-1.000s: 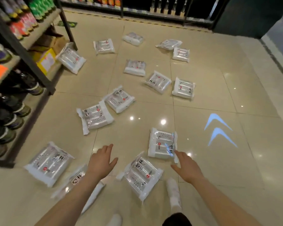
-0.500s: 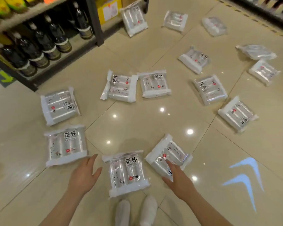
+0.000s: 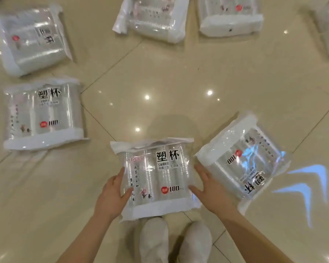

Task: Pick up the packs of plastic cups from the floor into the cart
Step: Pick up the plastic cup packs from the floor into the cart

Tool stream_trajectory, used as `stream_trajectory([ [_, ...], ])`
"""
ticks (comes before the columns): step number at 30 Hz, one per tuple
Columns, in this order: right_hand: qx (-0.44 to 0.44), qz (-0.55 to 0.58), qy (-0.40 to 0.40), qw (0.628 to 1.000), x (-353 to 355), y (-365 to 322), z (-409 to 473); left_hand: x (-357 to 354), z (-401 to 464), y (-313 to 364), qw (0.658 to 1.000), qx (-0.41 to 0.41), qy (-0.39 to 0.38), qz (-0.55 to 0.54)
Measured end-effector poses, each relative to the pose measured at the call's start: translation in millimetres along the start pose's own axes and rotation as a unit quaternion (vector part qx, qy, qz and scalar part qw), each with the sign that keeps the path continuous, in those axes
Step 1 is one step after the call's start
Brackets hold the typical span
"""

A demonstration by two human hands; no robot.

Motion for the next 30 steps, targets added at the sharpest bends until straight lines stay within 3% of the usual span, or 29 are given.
stream_trajectory([
  [5, 0.034, 0.071, 0.009, 0.997, -48, 7, 59, -53, 37, -37, 0.99, -0.003, 0.055, -0.133],
  [11, 0.057, 0.113, -0.013, 0.992, -35, -17, 46, -30, 23, -26, 0.977, -0.011, 0.097, -0.188],
  [17, 0.061, 0.114, -0.013, 0.992, 53, -74, -48, 73, -41, 46, 0.962, -0.002, 0.151, -0.226],
  [22, 0.06, 0.182, 0.014, 0.981, 145, -135, -167, 194, -122, 125, 0.93, 0.031, 0.221, -0.29],
  [25, 0.067, 0.193, 0.024, 0.979, 195, -171, -232, 262, -175, 167, 0.925, 0.008, 0.251, -0.286],
  [30, 0.111, 0.179, 0.028, 0.977, 258, -228, -323, 340, -260, 213, 0.903, 0.039, 0.308, -0.297],
])
Point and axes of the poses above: each hand's wrist, its own z-axis towards the middle knuckle, its own x-axis out of the back of the hand, y = z × x, the point moved 2 cm from there along z, towards the middle knuckle, and after that the axes turned 14 degrees about -x, right-handed, at the moved point
